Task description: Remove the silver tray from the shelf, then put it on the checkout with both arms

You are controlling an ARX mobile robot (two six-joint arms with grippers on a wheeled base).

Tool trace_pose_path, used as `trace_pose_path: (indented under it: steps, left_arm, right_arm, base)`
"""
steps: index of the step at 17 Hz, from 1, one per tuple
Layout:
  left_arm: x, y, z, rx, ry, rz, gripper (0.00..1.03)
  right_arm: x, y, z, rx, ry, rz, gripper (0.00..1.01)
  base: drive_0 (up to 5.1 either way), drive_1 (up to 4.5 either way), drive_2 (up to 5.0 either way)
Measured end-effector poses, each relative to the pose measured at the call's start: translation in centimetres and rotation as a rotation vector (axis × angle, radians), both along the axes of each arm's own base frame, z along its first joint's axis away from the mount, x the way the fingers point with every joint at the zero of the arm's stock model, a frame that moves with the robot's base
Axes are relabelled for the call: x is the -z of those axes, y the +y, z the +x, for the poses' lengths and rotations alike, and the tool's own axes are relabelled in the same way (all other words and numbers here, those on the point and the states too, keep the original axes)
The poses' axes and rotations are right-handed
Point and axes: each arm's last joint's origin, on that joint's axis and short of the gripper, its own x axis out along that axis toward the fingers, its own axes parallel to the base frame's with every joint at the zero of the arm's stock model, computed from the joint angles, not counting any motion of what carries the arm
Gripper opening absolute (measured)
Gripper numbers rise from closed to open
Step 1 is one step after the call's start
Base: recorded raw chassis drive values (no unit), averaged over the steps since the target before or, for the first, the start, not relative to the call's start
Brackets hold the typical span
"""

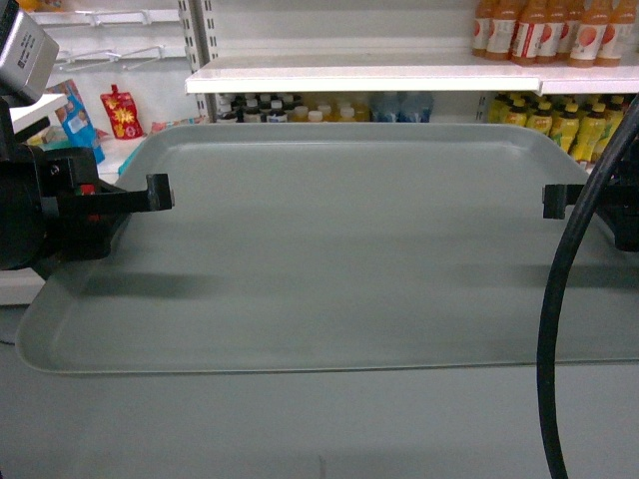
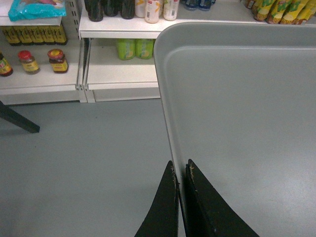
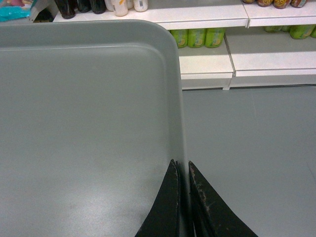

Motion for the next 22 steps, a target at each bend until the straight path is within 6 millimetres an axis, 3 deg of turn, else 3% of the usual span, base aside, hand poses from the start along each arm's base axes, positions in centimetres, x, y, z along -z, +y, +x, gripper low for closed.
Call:
trace_pose_path:
  steps: [22]
  left_arm:
    - [0.02,-0.02,-0.04,0.001,0.002,0.0,0.03]
  right_arm:
    - [0.06,-0.01,-0.05,-0.001,0.006,-0.002,0.03]
  base:
    - [0.0,-3.88,3.9]
